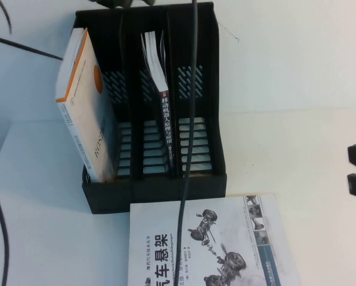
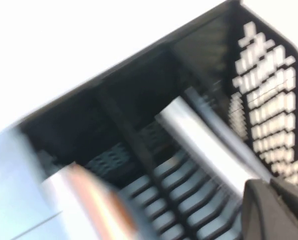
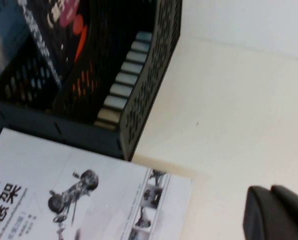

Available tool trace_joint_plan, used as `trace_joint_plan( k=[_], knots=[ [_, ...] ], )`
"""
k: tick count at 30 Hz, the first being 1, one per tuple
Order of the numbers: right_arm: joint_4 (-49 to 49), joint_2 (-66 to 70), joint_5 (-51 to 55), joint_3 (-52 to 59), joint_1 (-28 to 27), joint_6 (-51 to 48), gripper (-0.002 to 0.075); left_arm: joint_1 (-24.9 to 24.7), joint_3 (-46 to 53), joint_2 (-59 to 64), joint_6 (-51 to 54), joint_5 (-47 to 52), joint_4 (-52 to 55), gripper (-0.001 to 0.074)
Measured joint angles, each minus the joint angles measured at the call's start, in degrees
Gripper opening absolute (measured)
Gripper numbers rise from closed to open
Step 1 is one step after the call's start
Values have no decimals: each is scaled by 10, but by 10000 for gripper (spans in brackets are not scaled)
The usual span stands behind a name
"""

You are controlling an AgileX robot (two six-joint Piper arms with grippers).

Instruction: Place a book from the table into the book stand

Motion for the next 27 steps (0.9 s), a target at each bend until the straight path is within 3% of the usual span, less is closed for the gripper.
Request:
trace_joint_plan(
  k=[6, 12, 17, 22, 27],
  knots=[
    [-205, -103, 18, -10, 0, 158, -1, 14, 22, -76, -34, 34, 51, -3],
    [-388, -222, 177, -5, 0, 325, -1, 17, 148, -177, -34, -22, 11, -3],
    [-399, -326, 268, 25, 0, 345, -1, 17, 342, -262, -33, -123, -21, -3],
    [-363, -435, 286, 61, 0, 341, -1, 17, 539, -333, -33, -276, -43, -3],
    [-308, -503, 290, 97, 0, 301, -1, 17, 673, -401, -32, -405, -58, -3]
  ],
)
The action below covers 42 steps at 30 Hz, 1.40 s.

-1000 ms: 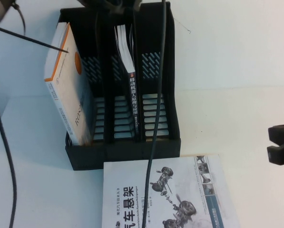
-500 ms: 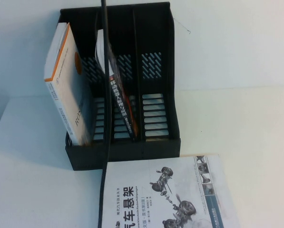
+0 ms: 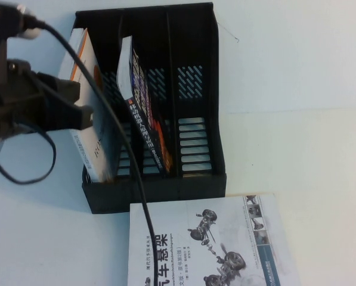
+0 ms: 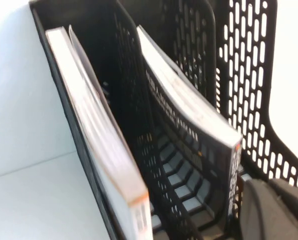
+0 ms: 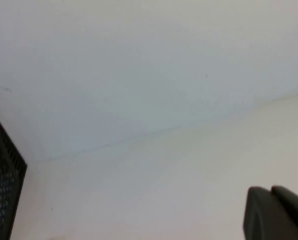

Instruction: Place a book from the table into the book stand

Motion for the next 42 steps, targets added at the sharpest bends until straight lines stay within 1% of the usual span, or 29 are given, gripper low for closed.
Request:
trace_joint_plan(
  k=[6, 11, 14, 19, 23, 25, 32, 35, 39, 42],
  knots=[
    [79, -16, -16, 51, 0, -64, -1, 0, 140, -81, 5, -112, -11, -3],
    [135, -16, -100, 97, 0, -117, -1, 5, 265, -196, 9, -222, -12, -3],
    [141, -16, -135, 120, 0, -125, -1, 24, 331, -265, 9, -249, -15, -3],
    [143, -16, -156, 140, 0, -129, -1, 76, 410, -359, 5, -252, -25, -3],
    [143, -16, -158, 152, 0, -130, -1, 122, 472, -435, -53, -250, -98, -3],
    [143, -16, -158, 155, 0, -130, -1, 148, 499, -468, -67, -248, -115, -3],
    [143, -16, -159, 156, 0, -130, -1, 251, 584, -592, -78, -222, -135, -3],
    [143, -16, -159, 156, 0, -130, -1, 282, 610, -635, -77, -202, -134, -3],
    [134, -16, -159, 156, 0, -120, -1, 302, 612, -654, -35, -173, -105, -3],
    [100, -16, -159, 156, -1, -86, -1, 302, 612, -655, 0, -122, -96, -3]
  ],
)
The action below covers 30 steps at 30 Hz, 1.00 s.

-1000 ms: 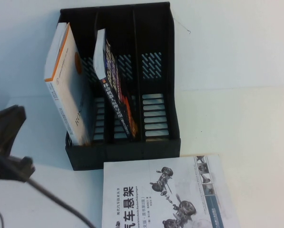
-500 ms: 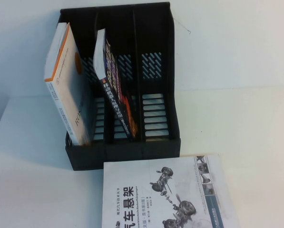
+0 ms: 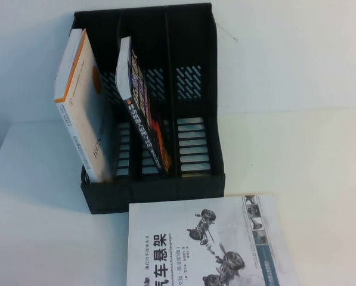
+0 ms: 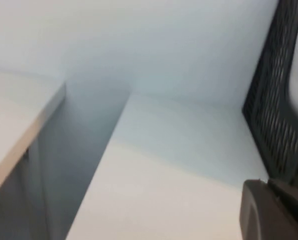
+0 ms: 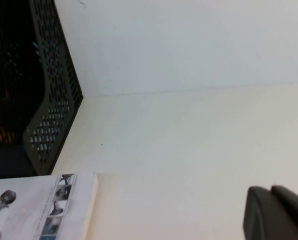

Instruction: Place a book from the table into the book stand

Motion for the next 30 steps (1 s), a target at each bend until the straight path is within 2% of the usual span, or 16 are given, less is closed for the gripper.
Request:
trace_joint_plan(
  k=[4, 12, 14, 17, 25, 30],
  knots=[
    [17, -4, 0, 0, -50, -43, -1, 0, 0, 0, 29, 68, 7, -3],
    [221, -71, -73, 14, -243, -395, -1, -18, 0, 0, 51, 96, 14, -3],
    [243, -72, -106, 33, -270, -434, -1, -20, 0, 0, 53, 98, 14, -3],
    [244, -72, -137, 73, -280, -432, -1, -22, 0, 0, 55, 99, 14, -3],
    [248, -72, -149, 185, -280, -296, -1, -22, 0, 0, 55, 99, 15, -3],
    [280, -72, -147, 202, -280, -303, -1, -22, 0, 0, 55, 99, 15, -3]
  ],
)
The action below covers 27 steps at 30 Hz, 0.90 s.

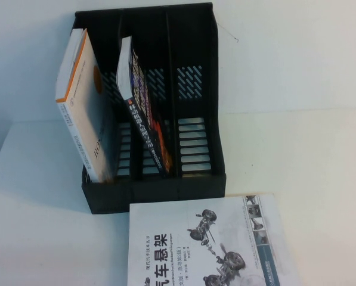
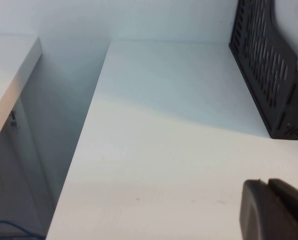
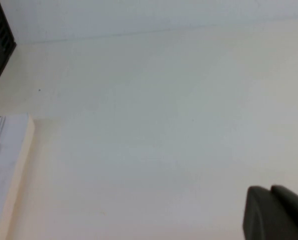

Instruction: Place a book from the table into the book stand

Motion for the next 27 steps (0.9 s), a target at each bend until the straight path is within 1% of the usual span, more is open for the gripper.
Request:
trace_joint_plan(
  k=[9, 27],
  knots=[
    [11, 0, -2, 1, 0, -20, -1, 0, 0, 0, 1, 0, 0, -3],
    [11, 0, -2, 1, 0, -21, -1, 0, 0, 0, 1, 0, 1, -3]
  ],
)
